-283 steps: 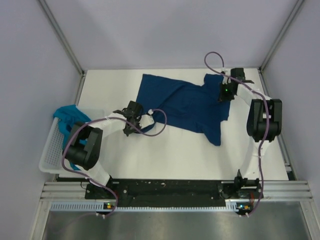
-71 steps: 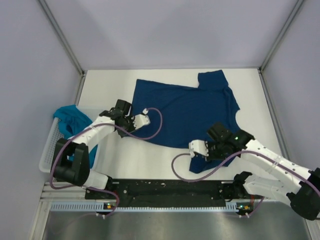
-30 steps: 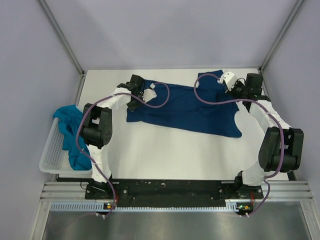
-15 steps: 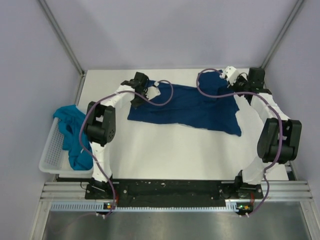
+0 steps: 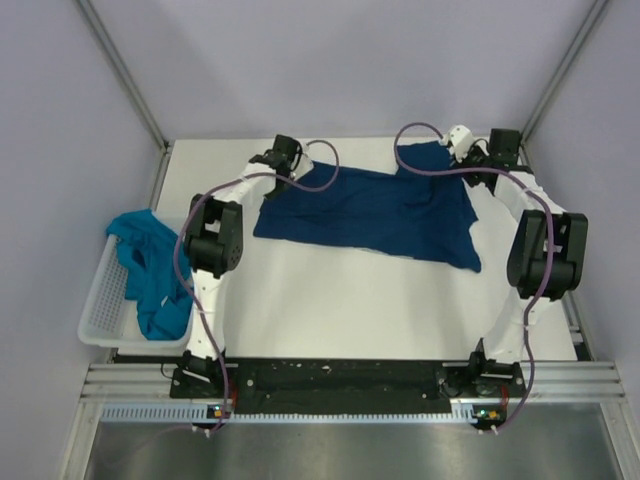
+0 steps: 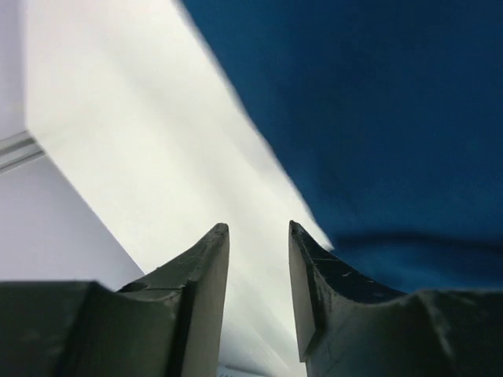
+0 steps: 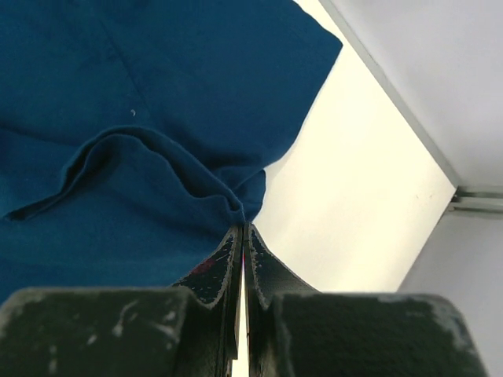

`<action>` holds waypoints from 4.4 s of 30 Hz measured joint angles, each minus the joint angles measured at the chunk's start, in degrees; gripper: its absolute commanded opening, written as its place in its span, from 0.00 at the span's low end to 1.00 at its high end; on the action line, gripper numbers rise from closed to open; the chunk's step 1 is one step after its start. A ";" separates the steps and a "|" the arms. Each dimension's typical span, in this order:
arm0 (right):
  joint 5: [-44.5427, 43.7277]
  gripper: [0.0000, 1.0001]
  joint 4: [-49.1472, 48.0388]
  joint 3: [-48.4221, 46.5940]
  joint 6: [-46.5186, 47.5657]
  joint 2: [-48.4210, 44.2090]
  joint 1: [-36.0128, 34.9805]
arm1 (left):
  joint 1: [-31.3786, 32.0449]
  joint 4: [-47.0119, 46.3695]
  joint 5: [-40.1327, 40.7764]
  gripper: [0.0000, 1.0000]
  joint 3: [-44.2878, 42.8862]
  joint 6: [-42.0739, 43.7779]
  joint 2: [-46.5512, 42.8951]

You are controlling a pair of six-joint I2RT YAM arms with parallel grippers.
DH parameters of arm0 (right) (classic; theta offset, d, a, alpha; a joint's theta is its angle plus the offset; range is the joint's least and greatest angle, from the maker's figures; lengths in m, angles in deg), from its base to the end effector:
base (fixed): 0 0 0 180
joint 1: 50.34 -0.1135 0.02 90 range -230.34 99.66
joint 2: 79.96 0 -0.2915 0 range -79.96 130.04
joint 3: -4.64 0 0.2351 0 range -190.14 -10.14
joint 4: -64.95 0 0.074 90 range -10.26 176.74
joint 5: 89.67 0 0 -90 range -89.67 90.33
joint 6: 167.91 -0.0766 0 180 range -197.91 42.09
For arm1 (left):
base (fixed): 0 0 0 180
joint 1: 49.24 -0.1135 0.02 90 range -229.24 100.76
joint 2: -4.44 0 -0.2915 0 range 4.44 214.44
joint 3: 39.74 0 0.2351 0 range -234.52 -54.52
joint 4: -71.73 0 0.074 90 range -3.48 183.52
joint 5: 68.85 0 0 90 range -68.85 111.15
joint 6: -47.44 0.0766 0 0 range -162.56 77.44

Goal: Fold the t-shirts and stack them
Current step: Fold the flattened tshirt in 1/3 of the way

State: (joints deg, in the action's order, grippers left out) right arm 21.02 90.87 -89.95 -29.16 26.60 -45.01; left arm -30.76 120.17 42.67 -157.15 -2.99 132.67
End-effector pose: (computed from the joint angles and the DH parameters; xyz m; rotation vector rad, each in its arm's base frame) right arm 0.4486 -0.0147 0.2547 -0.9859 1.9508 -0.1299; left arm 0.4884 -0.1336 0.1735 1.1496 2.3535 0.6203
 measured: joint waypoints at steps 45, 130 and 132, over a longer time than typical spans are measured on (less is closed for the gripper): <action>-12.24 0.00 13.42 33.53 -63.49 -19.17 10.95 | -0.94 -16.50 -17.66 0.00 43.30 19.78 -26.51; -16.79 0.37 19.26 -3.23 -66.47 7.80 -14.21 | 3.76 2.03 -19.82 0.58 50.18 -2.08 -39.82; -17.53 0.37 19.80 -3.61 -66.31 8.94 -14.19 | 4.11 1.90 -20.06 0.58 51.01 -1.99 -39.82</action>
State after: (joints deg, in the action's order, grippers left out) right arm 3.49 110.67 -93.56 -95.47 35.54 -59.20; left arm -26.65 122.07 22.61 -106.14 -4.98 92.84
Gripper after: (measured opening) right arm 0.370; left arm 0.582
